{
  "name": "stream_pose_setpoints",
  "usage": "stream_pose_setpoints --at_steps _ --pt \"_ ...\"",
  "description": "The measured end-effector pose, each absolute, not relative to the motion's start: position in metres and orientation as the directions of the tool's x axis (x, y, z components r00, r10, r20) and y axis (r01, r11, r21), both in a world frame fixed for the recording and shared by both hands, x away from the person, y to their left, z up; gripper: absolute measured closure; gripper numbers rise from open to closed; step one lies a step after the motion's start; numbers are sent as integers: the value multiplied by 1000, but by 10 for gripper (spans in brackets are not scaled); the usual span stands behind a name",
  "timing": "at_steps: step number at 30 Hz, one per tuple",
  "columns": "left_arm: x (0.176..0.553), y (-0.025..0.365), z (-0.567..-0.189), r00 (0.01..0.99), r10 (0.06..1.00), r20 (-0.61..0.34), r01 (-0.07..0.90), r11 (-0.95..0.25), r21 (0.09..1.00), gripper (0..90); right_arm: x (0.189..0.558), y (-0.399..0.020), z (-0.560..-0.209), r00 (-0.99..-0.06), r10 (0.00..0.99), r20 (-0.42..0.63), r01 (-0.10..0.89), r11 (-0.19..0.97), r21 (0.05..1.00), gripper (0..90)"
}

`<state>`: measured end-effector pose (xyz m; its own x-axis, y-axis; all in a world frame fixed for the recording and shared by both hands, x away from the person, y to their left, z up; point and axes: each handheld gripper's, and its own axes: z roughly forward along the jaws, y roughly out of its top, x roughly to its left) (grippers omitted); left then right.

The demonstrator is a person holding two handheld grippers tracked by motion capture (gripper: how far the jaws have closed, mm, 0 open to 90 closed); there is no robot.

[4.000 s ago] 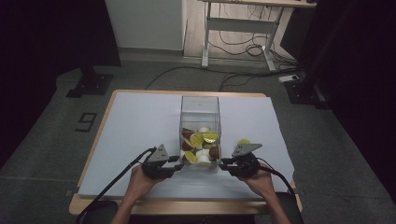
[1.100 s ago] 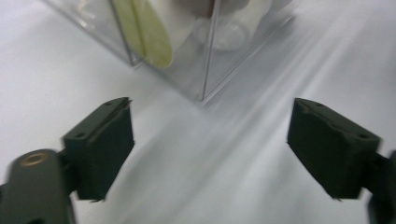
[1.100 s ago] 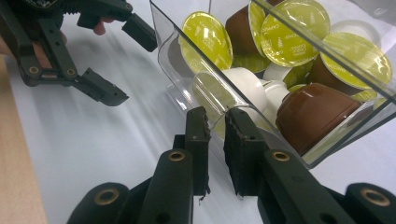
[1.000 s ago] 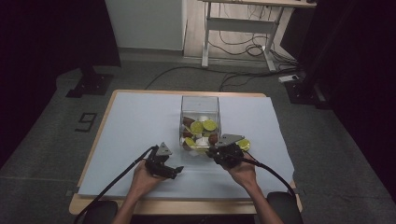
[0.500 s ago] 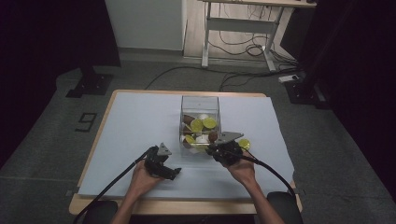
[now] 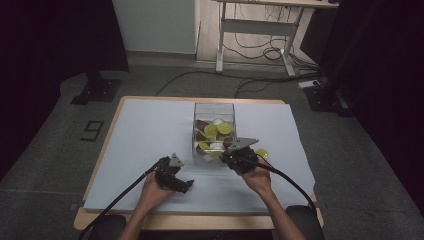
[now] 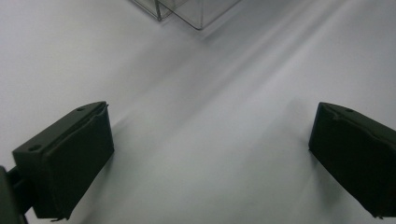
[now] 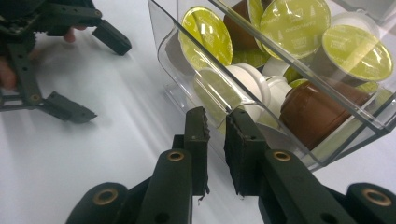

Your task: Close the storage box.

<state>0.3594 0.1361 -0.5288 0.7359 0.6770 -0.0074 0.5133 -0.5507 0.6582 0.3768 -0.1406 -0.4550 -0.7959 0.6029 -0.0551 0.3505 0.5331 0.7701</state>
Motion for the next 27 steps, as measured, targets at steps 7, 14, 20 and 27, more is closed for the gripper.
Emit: stream_pose_setpoints --at_steps 7,14,20,27 --pt "359 136 -529 736 677 -7 513 -552 657 0 381 -137 -458 -790 610 -60 355 536 766 784" --pt "359 136 -529 736 677 -6 513 -552 657 0 389 -136 -459 -779 624 -62 361 527 770 784" --pt "359 136 -529 736 677 -6 513 -552 657 0 393 -135 -460 -768 638 -61 365 513 777 784" --pt "359 136 -529 736 677 -6 513 -553 657 0 398 -134 -461 -750 658 -69 367 501 784 785"
